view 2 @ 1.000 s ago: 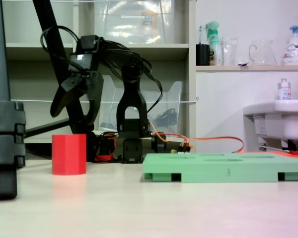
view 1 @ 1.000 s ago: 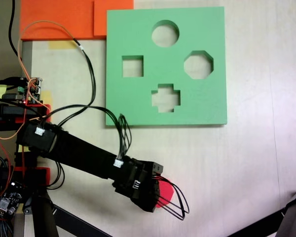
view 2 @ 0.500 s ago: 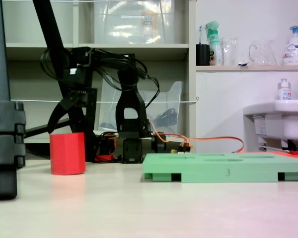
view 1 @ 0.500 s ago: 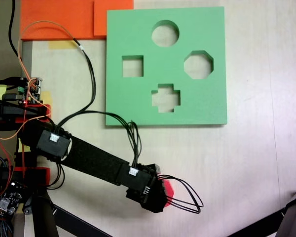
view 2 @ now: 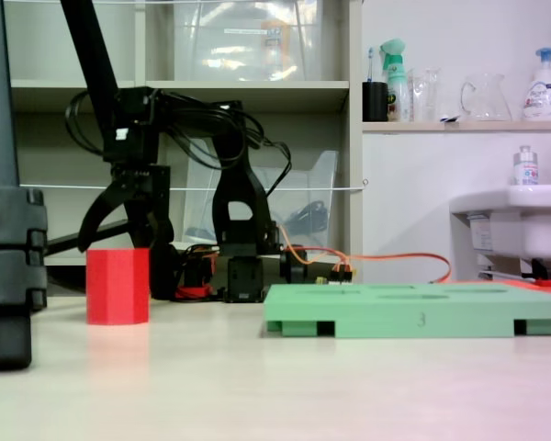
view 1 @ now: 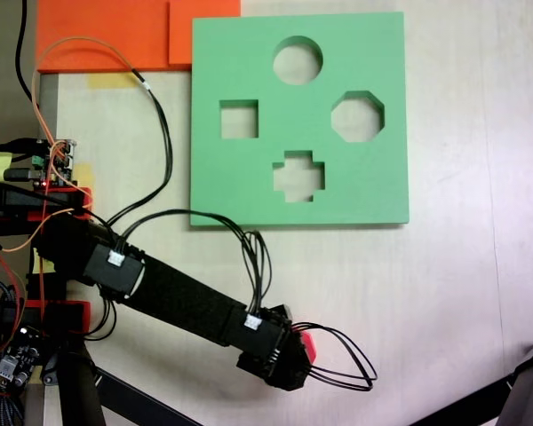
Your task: Put the octagonal pillar block into the corresponding hole
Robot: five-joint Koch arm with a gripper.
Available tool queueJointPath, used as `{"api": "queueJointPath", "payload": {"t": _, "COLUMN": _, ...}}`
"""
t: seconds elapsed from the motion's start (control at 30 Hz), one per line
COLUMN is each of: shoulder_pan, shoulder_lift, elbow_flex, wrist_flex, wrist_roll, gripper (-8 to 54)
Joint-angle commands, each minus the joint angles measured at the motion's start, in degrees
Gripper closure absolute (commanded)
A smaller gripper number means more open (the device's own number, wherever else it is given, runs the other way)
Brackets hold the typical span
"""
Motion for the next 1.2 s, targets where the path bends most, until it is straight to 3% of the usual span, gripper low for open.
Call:
{"api": "queueJointPath", "payload": {"t": 0.0, "shoulder_pan": 0.5, "shoulder_lift": -0.2, "elbow_flex": 0.0, "wrist_flex": 1.8, "wrist_roll": -0.3, "gripper": 4.0}}
{"api": "queueJointPath", "payload": {"t": 0.07, "shoulder_pan": 1.0, "shoulder_lift": -0.6, "elbow_flex": 0.9, "wrist_flex": 1.8, "wrist_roll": -0.2, "gripper": 3.9}}
{"api": "queueJointPath", "payload": {"t": 0.2, "shoulder_pan": 1.3, "shoulder_lift": -0.7, "elbow_flex": 1.4, "wrist_flex": 1.5, "wrist_roll": 2.1, "gripper": -4.6}}
{"api": "queueJointPath", "payload": {"t": 0.47, "shoulder_pan": 0.7, "shoulder_lift": -0.8, "elbow_flex": 1.3, "wrist_flex": 1.2, "wrist_roll": 2.0, "gripper": -4.2}}
{"api": "queueJointPath", "payload": {"t": 0.6, "shoulder_pan": 0.5, "shoulder_lift": 0.8, "elbow_flex": 1.4, "wrist_flex": 1.2, "wrist_roll": 2.0, "gripper": 13.4}}
{"api": "queueJointPath", "payload": {"t": 0.63, "shoulder_pan": 0.5, "shoulder_lift": 0.9, "elbow_flex": 1.4, "wrist_flex": 1.2, "wrist_roll": 2.1, "gripper": 14.4}}
{"api": "queueJointPath", "payload": {"t": 0.93, "shoulder_pan": 0.7, "shoulder_lift": 4.7, "elbow_flex": 2.0, "wrist_flex": 1.6, "wrist_roll": 5.4, "gripper": 16.3}}
{"api": "queueJointPath", "payload": {"t": 1.17, "shoulder_pan": -4.4, "shoulder_lift": 12.7, "elbow_flex": 2.0, "wrist_flex": 2.9, "wrist_roll": 16.7, "gripper": 17.6}}
